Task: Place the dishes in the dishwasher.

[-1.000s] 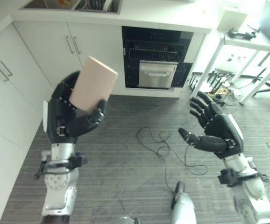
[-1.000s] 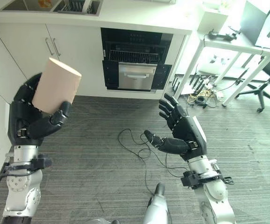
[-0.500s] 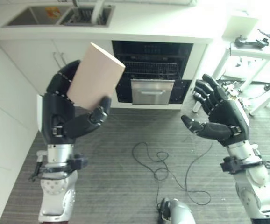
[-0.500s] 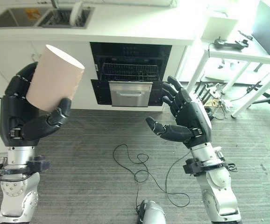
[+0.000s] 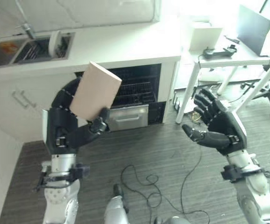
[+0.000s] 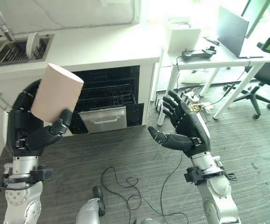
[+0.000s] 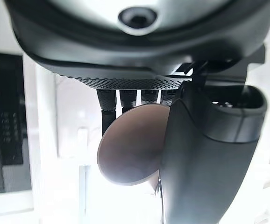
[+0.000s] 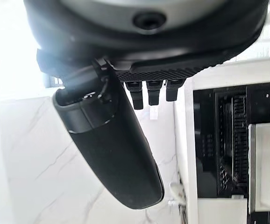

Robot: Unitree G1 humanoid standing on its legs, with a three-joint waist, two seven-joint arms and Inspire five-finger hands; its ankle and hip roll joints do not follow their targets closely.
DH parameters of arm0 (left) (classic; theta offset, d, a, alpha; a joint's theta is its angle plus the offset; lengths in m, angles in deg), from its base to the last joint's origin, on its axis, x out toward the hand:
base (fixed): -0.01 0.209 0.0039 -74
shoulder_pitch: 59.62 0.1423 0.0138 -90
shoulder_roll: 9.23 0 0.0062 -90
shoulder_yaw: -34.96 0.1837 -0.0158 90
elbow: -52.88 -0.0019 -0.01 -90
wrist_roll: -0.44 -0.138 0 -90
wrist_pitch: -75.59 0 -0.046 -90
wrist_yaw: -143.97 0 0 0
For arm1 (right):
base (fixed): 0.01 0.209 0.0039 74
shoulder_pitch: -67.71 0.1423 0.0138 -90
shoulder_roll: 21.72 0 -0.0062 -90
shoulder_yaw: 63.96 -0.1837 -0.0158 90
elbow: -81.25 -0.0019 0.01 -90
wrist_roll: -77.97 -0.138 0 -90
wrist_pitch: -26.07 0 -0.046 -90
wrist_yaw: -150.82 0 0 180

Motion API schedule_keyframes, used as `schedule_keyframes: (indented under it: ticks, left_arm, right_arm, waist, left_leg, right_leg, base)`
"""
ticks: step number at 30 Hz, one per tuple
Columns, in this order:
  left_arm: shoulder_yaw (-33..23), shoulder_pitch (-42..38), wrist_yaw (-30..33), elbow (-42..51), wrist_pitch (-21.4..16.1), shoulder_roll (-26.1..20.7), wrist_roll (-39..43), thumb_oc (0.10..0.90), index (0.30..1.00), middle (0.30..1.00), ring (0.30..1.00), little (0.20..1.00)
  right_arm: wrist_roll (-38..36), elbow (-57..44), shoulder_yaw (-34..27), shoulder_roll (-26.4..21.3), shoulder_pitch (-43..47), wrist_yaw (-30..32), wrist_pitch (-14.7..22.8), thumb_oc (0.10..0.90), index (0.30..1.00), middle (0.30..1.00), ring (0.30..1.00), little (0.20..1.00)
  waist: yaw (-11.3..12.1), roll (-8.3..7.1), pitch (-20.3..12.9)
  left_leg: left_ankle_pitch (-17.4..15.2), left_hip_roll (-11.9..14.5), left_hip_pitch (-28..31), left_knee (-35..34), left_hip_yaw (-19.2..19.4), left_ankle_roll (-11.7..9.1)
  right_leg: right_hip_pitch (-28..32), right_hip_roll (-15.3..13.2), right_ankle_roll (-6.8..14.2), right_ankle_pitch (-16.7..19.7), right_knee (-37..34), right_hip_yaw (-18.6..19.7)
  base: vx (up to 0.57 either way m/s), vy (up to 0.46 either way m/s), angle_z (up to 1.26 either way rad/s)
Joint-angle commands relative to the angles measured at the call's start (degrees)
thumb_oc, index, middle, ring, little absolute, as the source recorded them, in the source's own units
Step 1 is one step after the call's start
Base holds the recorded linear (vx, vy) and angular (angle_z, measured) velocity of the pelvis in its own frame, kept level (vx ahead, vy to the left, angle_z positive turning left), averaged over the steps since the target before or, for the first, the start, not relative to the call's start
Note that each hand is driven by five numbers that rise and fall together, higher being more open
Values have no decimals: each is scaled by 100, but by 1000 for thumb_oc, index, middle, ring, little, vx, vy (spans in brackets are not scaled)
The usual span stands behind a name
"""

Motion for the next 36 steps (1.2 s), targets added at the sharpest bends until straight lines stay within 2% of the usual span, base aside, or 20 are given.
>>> schedule_keyframes:
  ticks: [1,2,3,7,8,9,11,12,14,15,16,17,19,20,22,23,25,27,32,36]
  left_arm:
    - [-352,-242,192,694,-921,-402,89,400,300,300,300,300]
    - [-352,-240,192,695,-922,-404,89,400,300,300,300,300]
    - [-340,-324,299,675,-906,-468,45,400,300,300,300,300]
    - [-231,-755,383,617,-731,-554,-180,400,300,300,300,300]
    - [-218,-800,390,615,-708,-583,-178,400,300,300,300,300]
    - [-231,-904,339,625,-582,-614,-164,400,300,300,300,300]
    - [-244,-910,235,656,-508,-616,-191,400,300,300,300,300]
    - [-234,-876,214,662,-553,-617,-300,400,300,300,300,300]
    - [-249,-840,257,695,-552,-626,-363,400,300,300,300,300]
    - [-255,-856,285,699,-532,-642,-348,400,300,300,300,300]
    - [-287,-951,276,705,-474,-677,-276,400,300,300,300,300]
    - [-306,-1027,242,684,-456,-714,-257,400,300,300,300,300]
    - [-276,-1057,271,708,-427,-714,-327,400,300,300,300,300]
    - [-234,-1066,309,726,-399,-712,-401,400,300,300,300,300]
    - [-187,-1065,281,739,-369,-705,-376,400,300,300,300,300]
    - [-171,-1025,258,750,-381,-694,-372,400,300,300,300,300]
    - [-162,-995,217,801,-372,-716,-331,400,300,300,300,300]
    - [-110,-995,388,907,-310,-710,-455,400,300,300,300,300]
    - [-162,-892,511,966,-238,-689,-261,400,300,300,300,300]
    - [-109,-766,571,1051,-254,-639,-340,400,300,300,300,300]
  right_arm:
    - [-354,-568,-344,-111,510,-205,650,800,900,900,900,900]
    - [-355,-568,-344,-109,508,-206,650,800,900,900,900,900]
    - [-333,-621,-279,-40,524,-207,616,800,900,900,900,900]
    - [-215,-687,-40,189,782,24,467,800,900,900,900,900]
    - [-118,-676,-4,211,828,102,445,800,900,900,900,900]
    - [62,-660,104,282,934,254,364,800,900,900,900,900]
    - [46,-689,137,383,937,285,316,800,900,900,900,900]
    - [57,-725,148,464,849,228,352,800,900,900,900,900]
    - [73,-760,193,503,783,149,334,800,900,900,900,900]
    - [102,-740,214,498,768,135,345,800,900,900,900,900]
    - [146,-694,228,470,766,122,390,800,900,900,900,900]
    - [28,-669,187,439,737,67,487,800,900,900,900,900]
    - [-75,-669,172,421,736,55,524,800,900,900,900,900]
    - [-128,-677,161,433,713,48,528,800,900,900,900,900]
    - [-54,-746,159,473,660,81,483,800,900,900,900,900]
    - [-10,-812,170,501,593,69,458,800,900,900,900,900]
    - [10,-853,174,489,552,92,451,800,900,900,900,900]
    - [-21,-841,203,379,720,149,349,800,900,900,900,900]
    - [-298,-708,203,137,1053,216,163,800,900,900,900,900]
    - [-445,-654,96,-26,987,129,186,800,900,900,900,900]
  waist:
    - [267,-86,-335]
    - [272,-92,-330]
    - [320,-115,-364]
    - [496,-216,-470]
    - [516,-240,-481]
    - [575,-294,-514]
    - [567,-296,-541]
    - [524,-264,-506]
    - [427,-183,-448]
    - [413,-185,-445]
    - [403,-214,-412]
    - [341,-282,-325]
    - [271,-393,-257]
    - [191,-478,-245]
    - [74,-503,-261]
    - [15,-514,-283]
    - [20,-518,-315]
    - [140,-535,-352]
    - [150,-508,-416]
    - [144,-435,-364]
  left_leg:
    - [99,-151,1070,-208,208,-196]
    - [95,-155,1081,-208,216,-193]
    - [-106,-410,1143,-208,54,-47]
    - [-327,-739,1250,-208,-96,204]
    - [-377,-813,1285,-208,-110,261]
    - [-477,-1065,1358,-208,-264,411]
    - [-551,-1250,1439,-208,-379,540]
    - [-607,-1329,1527,-208,-452,616]
    - [-701,-1327,1701,-208,-503,652]
    - [-713,-1335,1727,-208,-510,643]
    - [-738,-1334,1793,-208,-566,593]
    - [-868,-1286,1961,-208,-590,509]
    - [-1016,-1290,2096,-208,-599,438]
    - [-1156,-1314,2195,-208,-659,388]
    - [-1301,-1308,2298,-208,-848,350]
    - [-1387,-1282,2367,-208,-961,325]
    - [-1431,-1208,2402,-208,-1052,267]
    - [-1290,-898,2380,-208,-931,111]
    - [-1191,-477,2636,-208,-887,-142]
    - [-67,-129,2638,-208,-411,-289]
  right_leg:
    - [-306,-610,778,-129,439,113]
    - [-299,-616,782,-131,439,119]
    - [-147,-670,833,-167,439,180]
    - [136,-824,980,-93,439,-40]
    - [196,-854,1028,33,439,-92]
    - [333,-817,1152,425,439,-140]
    - [484,-608,1290,1076,538,-143]
    - [276,-531,1343,1410,1200,-82]
    - [-403,-615,1281,1466,1776,-42]
    - [-534,-683,1236,1377,1706,-77]
    - [-550,-850,1164,1324,1118,-193]
    - [-636,-1213,1158,1483,439,-270]
    - [-965,-1633,1221,1473,439,-110]
    - [-1260,-1915,1310,1566,439,245]
    - [-1597,-2067,1388,1621,439,797]
    - [-1698,-2047,1407,1595,439,1019]
    - [-1654,-1973,1439,1330,439,1047]
    - [-1522,-2020,1497,1141,439,641]
    - [-1531,-1655,1329,904,439,462]
    - [-1302,-1287,994,637,439,336]
  base:
    - [157,140,-23]
    - [239,254,-20]
    - [273,277,-5]
    - [318,273,19]
    - [367,318,19]
    - [347,310,19]
    - [314,299,25]
    - [199,238,22]
    - [113,145,12]
    - [157,-11,5]
    - [250,-244,9]
    - [241,-323,0]
    - [202,-375,8]
    - [254,-400,7]
    - [302,-388,21]
    - [306,-376,82]
    - [247,-381,101]
    - [176,-433,49]
    - [170,-374,1]
    - [104,-303,-16]
